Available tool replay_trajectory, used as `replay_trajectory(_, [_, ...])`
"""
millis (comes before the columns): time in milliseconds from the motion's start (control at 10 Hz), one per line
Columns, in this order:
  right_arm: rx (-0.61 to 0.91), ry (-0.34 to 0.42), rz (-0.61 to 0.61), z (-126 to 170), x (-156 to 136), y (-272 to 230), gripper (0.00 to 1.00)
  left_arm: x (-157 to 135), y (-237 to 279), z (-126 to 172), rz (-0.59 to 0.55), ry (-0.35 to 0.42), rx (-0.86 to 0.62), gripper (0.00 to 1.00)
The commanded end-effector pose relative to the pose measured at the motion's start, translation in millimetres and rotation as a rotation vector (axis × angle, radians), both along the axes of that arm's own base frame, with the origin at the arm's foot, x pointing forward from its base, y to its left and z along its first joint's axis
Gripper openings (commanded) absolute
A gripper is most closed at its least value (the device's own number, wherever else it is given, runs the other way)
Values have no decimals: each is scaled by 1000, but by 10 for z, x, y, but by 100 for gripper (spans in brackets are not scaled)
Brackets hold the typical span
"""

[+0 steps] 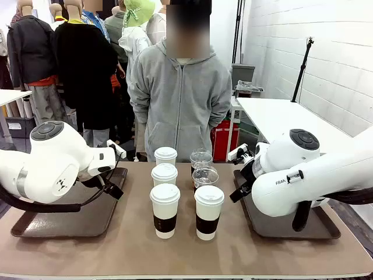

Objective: Distribute the coffee onto the tray.
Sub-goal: Pick up one iced Americano and place it on the right Handle tray.

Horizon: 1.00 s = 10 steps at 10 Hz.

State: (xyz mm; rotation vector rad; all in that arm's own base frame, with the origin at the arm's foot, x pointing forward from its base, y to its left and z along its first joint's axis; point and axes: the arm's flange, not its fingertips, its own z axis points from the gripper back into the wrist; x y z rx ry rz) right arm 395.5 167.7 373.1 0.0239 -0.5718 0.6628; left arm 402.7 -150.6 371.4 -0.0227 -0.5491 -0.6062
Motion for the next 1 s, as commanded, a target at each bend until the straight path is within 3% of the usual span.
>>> replay_trajectory(0, [0, 0, 0, 0, 0, 0, 100, 0, -1, 0, 0, 0, 0, 100])
replay_trajectory(900, [0, 0, 0, 0, 0, 0, 100, 0, -1, 0, 0, 0, 0, 100])
